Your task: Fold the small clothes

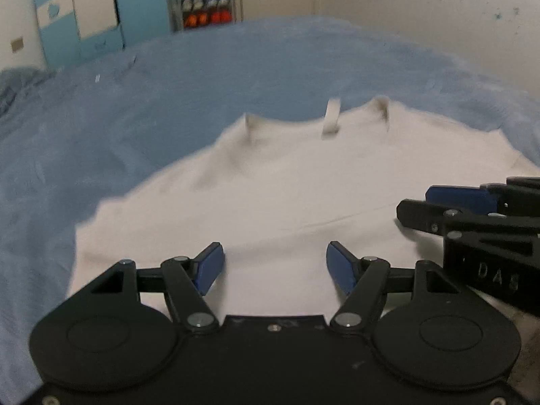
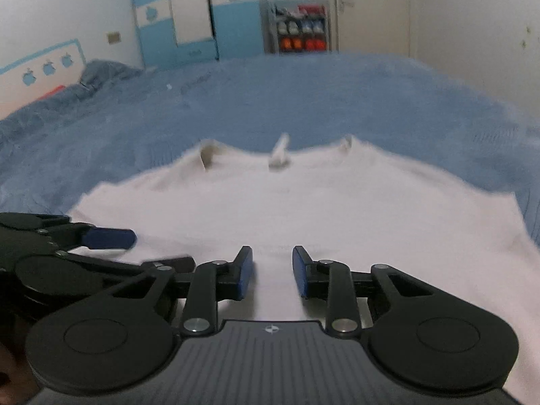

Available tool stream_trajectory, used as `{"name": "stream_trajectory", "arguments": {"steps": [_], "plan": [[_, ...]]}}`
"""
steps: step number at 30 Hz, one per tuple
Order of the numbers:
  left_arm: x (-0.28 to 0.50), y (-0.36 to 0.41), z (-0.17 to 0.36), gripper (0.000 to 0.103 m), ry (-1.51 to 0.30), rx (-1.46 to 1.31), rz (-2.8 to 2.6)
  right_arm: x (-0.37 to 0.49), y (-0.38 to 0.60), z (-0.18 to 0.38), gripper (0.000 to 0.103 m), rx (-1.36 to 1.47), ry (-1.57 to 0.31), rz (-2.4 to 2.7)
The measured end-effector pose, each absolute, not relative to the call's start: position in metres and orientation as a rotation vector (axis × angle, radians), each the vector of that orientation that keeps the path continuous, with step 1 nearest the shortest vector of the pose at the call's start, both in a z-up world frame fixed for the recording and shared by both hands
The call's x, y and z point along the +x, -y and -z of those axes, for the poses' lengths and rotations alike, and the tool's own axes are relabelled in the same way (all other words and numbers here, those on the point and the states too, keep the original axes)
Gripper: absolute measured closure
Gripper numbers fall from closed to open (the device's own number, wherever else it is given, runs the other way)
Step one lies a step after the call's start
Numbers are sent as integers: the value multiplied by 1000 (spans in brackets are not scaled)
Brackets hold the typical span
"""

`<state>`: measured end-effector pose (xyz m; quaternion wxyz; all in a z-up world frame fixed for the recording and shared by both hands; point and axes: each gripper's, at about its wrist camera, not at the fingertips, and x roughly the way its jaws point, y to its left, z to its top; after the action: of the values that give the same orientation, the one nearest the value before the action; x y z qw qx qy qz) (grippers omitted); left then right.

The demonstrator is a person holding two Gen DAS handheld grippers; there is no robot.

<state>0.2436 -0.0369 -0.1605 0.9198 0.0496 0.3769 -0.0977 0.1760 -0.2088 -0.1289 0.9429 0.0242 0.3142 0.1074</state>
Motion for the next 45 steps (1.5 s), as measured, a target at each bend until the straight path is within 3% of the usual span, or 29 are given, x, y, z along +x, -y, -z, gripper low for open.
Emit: {"name": "stream_trajectory", "arguments": {"steps": [7, 10, 20, 22, 23, 24, 29, 38, 45], "plan": [[237, 15, 162, 31, -773, 80, 183, 173, 229, 132, 71, -5, -626, -203], [232, -10, 157, 31, -787, 47, 149, 173, 253, 130, 89, 27, -637, -209], [204, -66, 156, 31, -784, 89, 69, 156, 313, 126, 90, -5, -620, -116], [199, -75, 154, 31, -786, 82, 65, 152, 324, 127, 81, -25, -620, -40], [200, -77, 155, 30, -789, 74, 60, 150, 332, 128, 65, -27, -614, -8], [198, -82, 156, 30, -793, 63, 59, 148, 342, 131, 59, -23, -615, 38], [202, -98, 154, 32, -832, -45, 47, 146, 368, 138, 67, 32, -629, 55], [185, -36, 119, 33, -797, 15, 201, 115, 272, 91, 66, 26, -575, -192], [176, 2, 139, 33, -816, 98, 208, 107, 207, 125, 67, -122, -643, -307]]}}
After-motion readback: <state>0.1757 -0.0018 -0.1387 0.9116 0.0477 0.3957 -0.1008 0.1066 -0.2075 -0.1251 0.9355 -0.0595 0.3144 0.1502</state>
